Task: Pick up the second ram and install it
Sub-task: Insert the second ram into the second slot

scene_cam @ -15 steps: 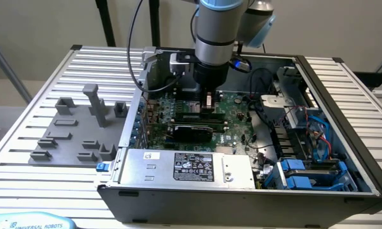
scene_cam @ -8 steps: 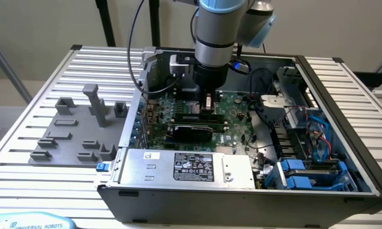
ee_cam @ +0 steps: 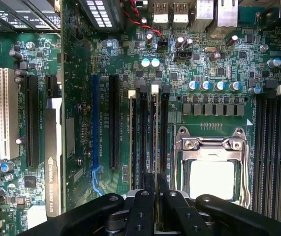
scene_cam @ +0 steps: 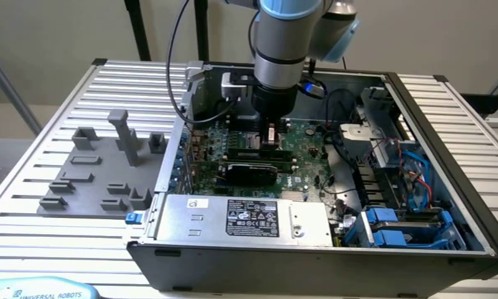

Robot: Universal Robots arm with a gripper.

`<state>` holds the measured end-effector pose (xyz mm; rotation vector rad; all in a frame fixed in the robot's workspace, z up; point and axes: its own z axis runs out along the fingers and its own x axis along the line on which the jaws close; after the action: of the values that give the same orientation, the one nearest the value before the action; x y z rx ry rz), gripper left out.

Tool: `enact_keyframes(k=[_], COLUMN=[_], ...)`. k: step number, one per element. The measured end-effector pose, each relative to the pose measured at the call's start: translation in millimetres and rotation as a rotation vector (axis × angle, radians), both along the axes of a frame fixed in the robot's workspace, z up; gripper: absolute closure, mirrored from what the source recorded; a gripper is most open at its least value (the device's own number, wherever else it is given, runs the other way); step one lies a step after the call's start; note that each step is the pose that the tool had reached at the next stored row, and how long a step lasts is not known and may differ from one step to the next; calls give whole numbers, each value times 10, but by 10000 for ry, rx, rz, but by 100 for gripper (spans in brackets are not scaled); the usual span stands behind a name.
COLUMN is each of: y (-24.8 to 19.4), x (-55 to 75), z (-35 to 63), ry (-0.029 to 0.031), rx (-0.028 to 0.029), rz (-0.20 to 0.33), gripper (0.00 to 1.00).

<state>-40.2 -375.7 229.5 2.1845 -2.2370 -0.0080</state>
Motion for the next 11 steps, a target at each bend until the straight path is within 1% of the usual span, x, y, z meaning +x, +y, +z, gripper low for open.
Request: enact_keyframes(k=[11], y=[0], x=[12], z=[-17], ry=[7], rx=[2], rz=[-90], gripper=[87])
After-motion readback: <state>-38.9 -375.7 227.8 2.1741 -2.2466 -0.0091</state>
